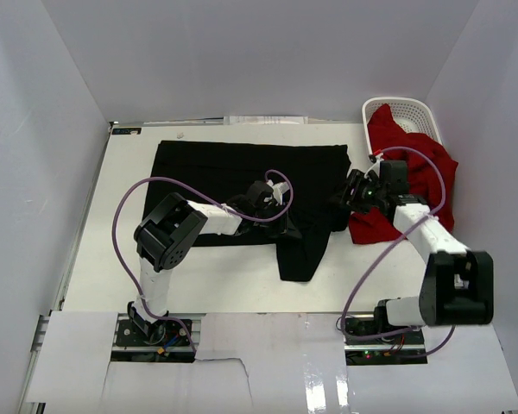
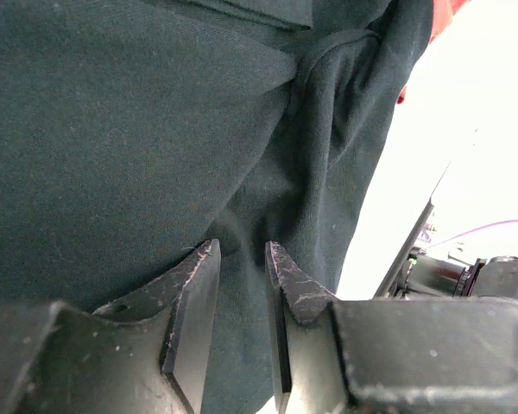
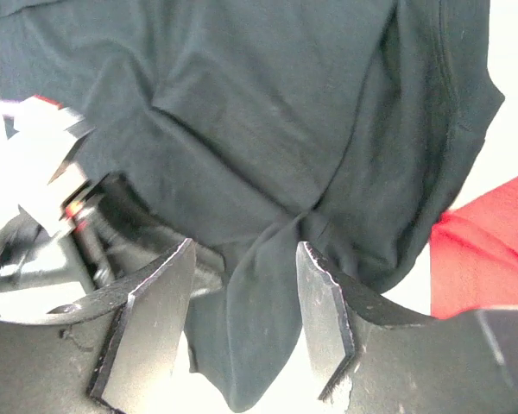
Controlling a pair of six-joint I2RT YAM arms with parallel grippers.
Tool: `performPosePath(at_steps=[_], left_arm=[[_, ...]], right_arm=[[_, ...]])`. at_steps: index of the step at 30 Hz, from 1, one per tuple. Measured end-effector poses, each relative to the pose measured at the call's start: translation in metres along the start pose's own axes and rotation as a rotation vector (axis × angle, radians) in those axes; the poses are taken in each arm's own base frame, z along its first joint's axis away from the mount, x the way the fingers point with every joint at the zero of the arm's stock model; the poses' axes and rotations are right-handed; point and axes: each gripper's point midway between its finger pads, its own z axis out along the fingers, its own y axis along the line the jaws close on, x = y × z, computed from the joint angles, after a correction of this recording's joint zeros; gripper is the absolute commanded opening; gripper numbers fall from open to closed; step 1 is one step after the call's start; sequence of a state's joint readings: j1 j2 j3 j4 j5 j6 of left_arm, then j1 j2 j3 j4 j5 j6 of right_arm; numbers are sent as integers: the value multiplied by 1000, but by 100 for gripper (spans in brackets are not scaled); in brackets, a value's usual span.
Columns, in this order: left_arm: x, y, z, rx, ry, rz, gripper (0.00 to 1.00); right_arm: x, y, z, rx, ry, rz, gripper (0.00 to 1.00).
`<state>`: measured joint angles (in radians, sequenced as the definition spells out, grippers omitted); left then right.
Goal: Fold and stack the t-shirts
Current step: Grap the side of the flattened tshirt closest away from the robot with both arms
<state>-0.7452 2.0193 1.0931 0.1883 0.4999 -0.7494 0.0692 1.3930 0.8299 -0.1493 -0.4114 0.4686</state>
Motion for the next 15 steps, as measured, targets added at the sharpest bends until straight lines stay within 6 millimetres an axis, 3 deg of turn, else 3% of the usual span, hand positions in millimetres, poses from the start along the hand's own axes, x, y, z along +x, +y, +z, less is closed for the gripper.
performPosePath(at_steps=[4, 7, 9, 12, 15], left_arm=[[0, 0, 0, 0, 0, -1, 39], [0, 0, 0, 0, 0, -1, 39], [0, 0, 0, -1, 0, -1, 39], [0, 0, 0, -1, 0, -2, 39], [0, 0, 0, -1, 0, -2, 39]], right_arm=[[-2, 24, -40, 11, -79, -122, 57], [15, 21, -52, 10, -70, -140, 57], [43, 6, -47, 27, -6, -113, 57], [100, -26, -37, 76, 151, -38, 57], [134, -40, -35, 102, 253, 3, 57]])
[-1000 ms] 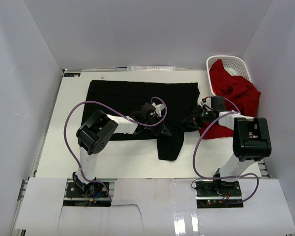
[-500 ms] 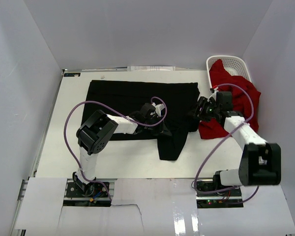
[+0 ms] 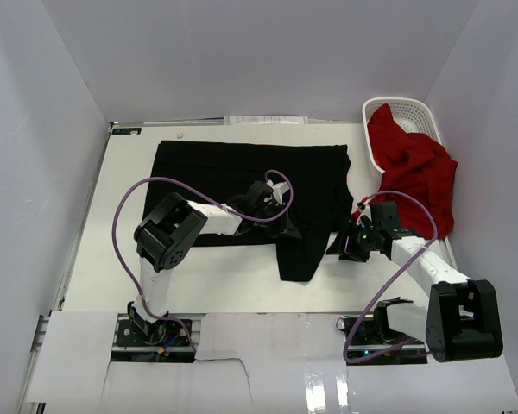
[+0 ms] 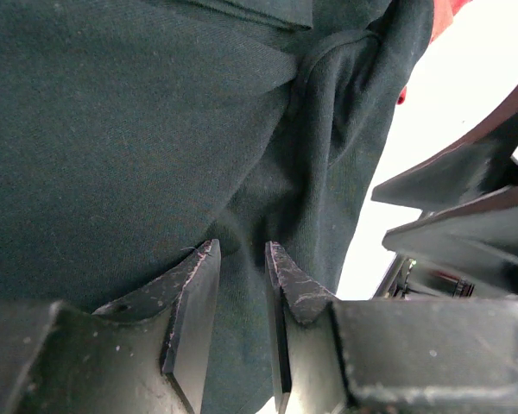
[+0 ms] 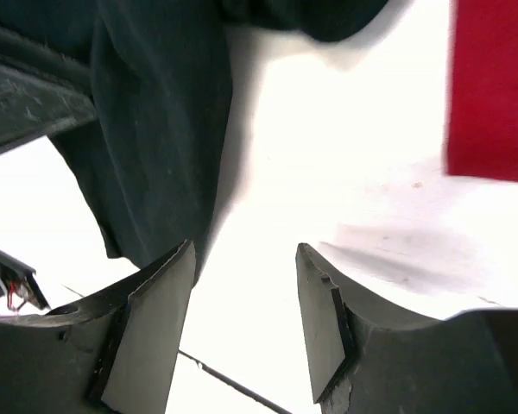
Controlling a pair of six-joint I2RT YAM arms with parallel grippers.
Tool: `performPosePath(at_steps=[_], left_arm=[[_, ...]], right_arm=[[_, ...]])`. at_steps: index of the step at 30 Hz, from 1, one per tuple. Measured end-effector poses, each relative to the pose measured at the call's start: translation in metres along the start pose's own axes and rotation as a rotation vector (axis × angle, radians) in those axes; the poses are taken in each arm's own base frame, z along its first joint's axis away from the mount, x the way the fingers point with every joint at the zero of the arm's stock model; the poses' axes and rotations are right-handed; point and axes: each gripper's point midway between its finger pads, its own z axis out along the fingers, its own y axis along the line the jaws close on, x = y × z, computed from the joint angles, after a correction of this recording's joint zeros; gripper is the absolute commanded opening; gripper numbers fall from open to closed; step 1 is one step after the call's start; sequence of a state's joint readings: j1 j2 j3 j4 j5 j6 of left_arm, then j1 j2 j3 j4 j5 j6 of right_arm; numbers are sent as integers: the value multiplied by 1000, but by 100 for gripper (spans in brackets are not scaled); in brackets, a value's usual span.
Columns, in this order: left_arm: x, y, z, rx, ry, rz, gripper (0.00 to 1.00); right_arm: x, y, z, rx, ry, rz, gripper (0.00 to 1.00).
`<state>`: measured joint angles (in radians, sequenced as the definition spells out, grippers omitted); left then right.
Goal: Fold and stack the t-shirts
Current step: Grap the side of the flattened tshirt closest away from the robot with both arms
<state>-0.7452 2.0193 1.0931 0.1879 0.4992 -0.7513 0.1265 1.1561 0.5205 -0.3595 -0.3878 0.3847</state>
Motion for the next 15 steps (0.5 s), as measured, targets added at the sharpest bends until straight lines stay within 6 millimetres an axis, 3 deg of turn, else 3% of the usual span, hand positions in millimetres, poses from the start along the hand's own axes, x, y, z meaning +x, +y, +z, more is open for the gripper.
performPosePath(at_steps=[3, 15], left_arm=[[0, 0, 0, 0, 0, 0, 39], [0, 0, 0, 0, 1, -4, 39]], right_arm=[[7, 1, 3, -12, 22, -4, 57], [2, 11, 25, -96, 14, -13, 57]])
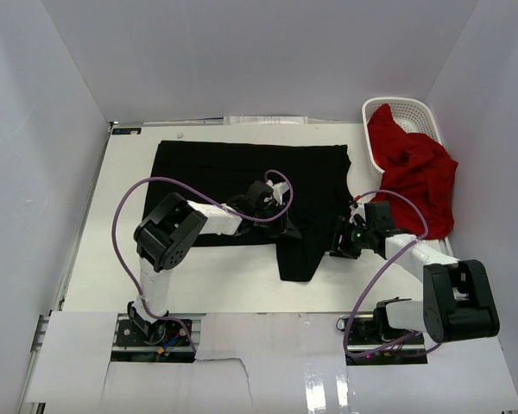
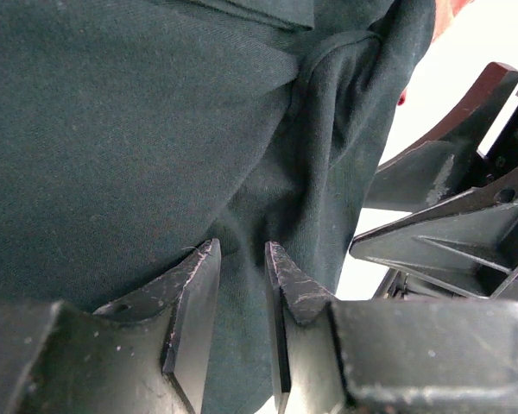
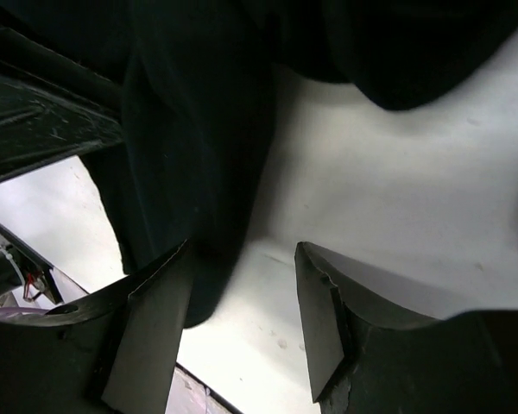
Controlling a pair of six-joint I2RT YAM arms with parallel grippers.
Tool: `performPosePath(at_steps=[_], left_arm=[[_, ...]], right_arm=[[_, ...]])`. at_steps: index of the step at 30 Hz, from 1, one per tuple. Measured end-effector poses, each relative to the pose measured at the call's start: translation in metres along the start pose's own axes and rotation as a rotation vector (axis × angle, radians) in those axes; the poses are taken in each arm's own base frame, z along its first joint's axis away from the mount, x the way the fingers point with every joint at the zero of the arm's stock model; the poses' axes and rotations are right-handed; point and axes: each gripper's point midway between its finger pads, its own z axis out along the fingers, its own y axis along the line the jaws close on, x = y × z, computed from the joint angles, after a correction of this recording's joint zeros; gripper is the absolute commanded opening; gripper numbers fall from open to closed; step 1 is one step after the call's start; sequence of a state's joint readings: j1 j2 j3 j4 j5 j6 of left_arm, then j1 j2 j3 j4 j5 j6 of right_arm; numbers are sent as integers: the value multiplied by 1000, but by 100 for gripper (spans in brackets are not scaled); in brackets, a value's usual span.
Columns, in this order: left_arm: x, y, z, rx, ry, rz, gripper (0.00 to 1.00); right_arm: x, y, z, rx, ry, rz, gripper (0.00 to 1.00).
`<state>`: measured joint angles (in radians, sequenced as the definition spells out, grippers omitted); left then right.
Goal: Fold and stack the t-shirts
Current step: Grap the side of the flattened tshirt closest away from the robot with both arms
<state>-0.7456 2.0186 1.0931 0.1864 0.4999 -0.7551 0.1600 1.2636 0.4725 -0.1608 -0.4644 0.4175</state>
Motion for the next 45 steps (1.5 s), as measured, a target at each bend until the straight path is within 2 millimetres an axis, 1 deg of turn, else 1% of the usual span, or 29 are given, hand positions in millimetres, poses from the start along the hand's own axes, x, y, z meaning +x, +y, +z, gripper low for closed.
performPosePath(at_steps=[3, 4, 5, 6, 7, 8, 9, 11, 14, 16, 17, 19, 21, 23, 25, 27, 29, 30, 32, 34, 35, 36, 40, 41, 42, 45], left_arm=[[0, -1, 0, 0, 2, -5, 39], [1, -1, -1, 0, 2, -6, 39], [1, -1, -1, -1, 3, -7, 39], [1, -1, -1, -2, 4, -8, 39], [2, -1, -2, -3, 5, -9, 39], [2, -1, -2, -4, 6, -12, 39], [3, -1, -3, -5, 7, -14, 39], [4, -1, -4, -10, 14, -19, 39], [7, -1, -9, -30, 27, -28, 39], [5, -4, -17, -55, 30, -31, 40], [1, -8, -22, -62, 23, -29, 40], [-15, -24, -36, -51, -9, -8, 40], [-36, -38, -57, -27, -65, 12, 40], [-62, -42, -83, -14, -141, 25, 39], [-84, -34, -105, -19, -208, 27, 39], [-95, -9, -117, -55, -249, 10, 38], [-88, 21, -117, -107, -238, -25, 38], [-78, 35, -112, -130, -216, -42, 37], [-50, 59, -102, -168, -152, -83, 37], [-23, 77, -93, -197, -90, -117, 36], [-15, 80, -90, -190, -69, -133, 36], [-14, 78, -89, -178, -66, -128, 36], [-20, 75, -88, -163, -84, -104, 36], [-20, 75, -88, -161, -87, -102, 36], [-21, 75, -88, -161, -87, -101, 36], [-21, 74, -88, -160, -89, -97, 36]], right_arm=[[-2, 7, 7, -34, 0, -9, 56], [-2, 10, 9, -47, 3, -14, 55], [-2, 13, 11, -57, 6, -19, 51], [-1, 15, 13, -62, 9, -25, 34], [0, 16, 16, -67, 15, -34, 25], [3, 17, 18, -63, 26, -29, 18], [6, 17, 20, -60, 37, -28, 8], [10, 17, 22, -55, 52, -23, 8], [10, 16, 22, -47, 53, -19, 8], [11, 15, 22, -41, 53, -17, 8], [11, 15, 21, -39, 52, -17, 8], [9, 17, 19, -41, 43, -22, 8], [8, 19, 17, -44, 34, -27, 8], [7, 20, 15, -47, 30, -30, 8], [7, 20, 14, -47, 29, -30, 8], [7, 21, 14, -47, 29, -28, 8], [9, 21, 12, -45, 32, -22, 8], [10, 21, 11, -44, 35, -20, 8], [12, 23, 9, -42, 41, -16, 8], [11, 26, 6, -37, 46, -16, 8], [9, 28, 4, -37, 45, -20, 8], [6, 32, 3, -38, 42, -24, 8], [-7, 48, -2, -54, 26, -52, 9], [-12, 55, -3, -63, 21, -62, 9], [-15, 59, -4, -67, 18, -67, 9], [-29, 77, -2, -86, 16, -84, 10]])
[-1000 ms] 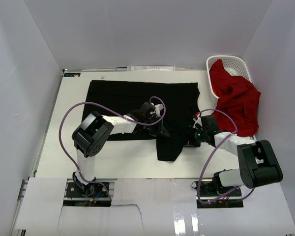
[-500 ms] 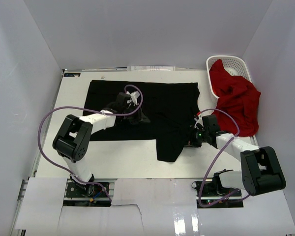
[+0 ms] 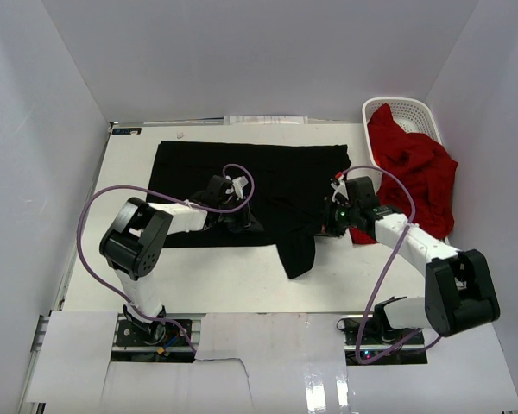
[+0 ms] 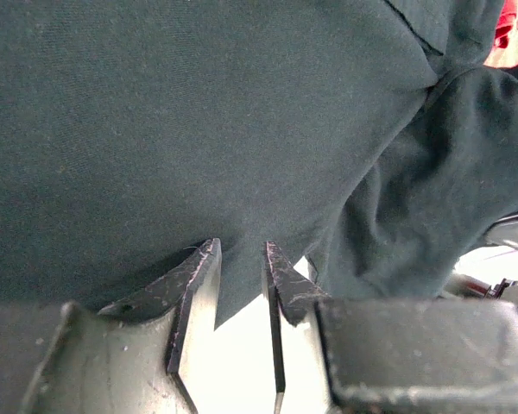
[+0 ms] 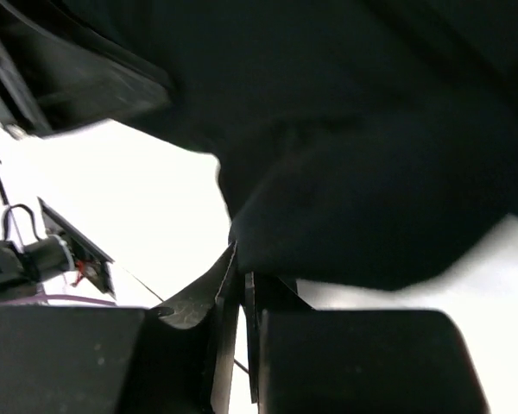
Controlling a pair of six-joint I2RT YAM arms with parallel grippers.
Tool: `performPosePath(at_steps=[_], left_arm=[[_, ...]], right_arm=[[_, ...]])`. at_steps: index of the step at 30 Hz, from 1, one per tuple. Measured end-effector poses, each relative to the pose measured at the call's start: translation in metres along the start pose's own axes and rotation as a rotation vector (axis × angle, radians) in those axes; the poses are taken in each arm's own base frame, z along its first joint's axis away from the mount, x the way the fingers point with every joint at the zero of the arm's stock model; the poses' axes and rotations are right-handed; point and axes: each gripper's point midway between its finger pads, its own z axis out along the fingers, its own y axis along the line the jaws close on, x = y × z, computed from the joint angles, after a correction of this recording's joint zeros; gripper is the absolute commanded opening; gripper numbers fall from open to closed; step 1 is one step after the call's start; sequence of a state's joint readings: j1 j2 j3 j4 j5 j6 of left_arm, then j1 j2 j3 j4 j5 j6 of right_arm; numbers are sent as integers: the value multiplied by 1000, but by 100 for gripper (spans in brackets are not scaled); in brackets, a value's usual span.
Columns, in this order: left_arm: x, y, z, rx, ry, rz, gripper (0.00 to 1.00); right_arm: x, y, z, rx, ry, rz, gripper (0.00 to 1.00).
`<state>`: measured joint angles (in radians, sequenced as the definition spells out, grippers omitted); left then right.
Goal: Fold and stack the t-shirts
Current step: Grap the side of the flattened tshirt closest away from the robot with both arms
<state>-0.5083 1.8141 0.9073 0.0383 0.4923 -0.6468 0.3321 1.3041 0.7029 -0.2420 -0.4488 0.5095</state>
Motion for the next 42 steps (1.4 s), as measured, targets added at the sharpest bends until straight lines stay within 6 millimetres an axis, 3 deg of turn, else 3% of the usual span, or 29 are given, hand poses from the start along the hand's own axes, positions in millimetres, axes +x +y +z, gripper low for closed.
performPosePath(at_steps=[4, 9, 10, 11, 14, 16, 23, 31, 32, 33, 36, 42], left_arm=[[0, 0, 0, -1, 0, 0, 36], [3, 2, 0, -2, 3, -4, 36], [3, 2, 0, 2, 1, -4, 36], [3, 2, 1, 3, -1, -6, 36], [3, 1, 1, 6, -2, -7, 36], [3, 1, 1, 8, -3, -9, 36], [4, 0, 1, 15, -2, -11, 36], [5, 0, 1, 19, 1, -17, 36], [5, 0, 1, 20, 1, -17, 36], [5, 0, 1, 20, 2, -17, 36], [5, 0, 1, 21, 3, -17, 36], [6, 0, 1, 21, 3, -17, 36]], right_arm=[[-26, 23, 15, -19, 16, -18, 11], [-67, 45, 60, -63, 57, -12, 14], [-74, 47, 72, -74, 64, -9, 17], [-80, 47, 84, -84, 71, -3, 29], [-88, 45, 110, -91, 94, 10, 46], [-93, 45, 117, -78, 98, 1, 49], [-110, 70, 106, -98, 24, -102, 50], [-101, 86, 66, -197, -101, -191, 49], [-96, 84, 63, -216, -110, -187, 56], [-90, 82, 61, -229, -112, -175, 56], [-84, 83, 62, -279, -80, -135, 55], [-99, 106, 66, -398, -96, -68, 55]])
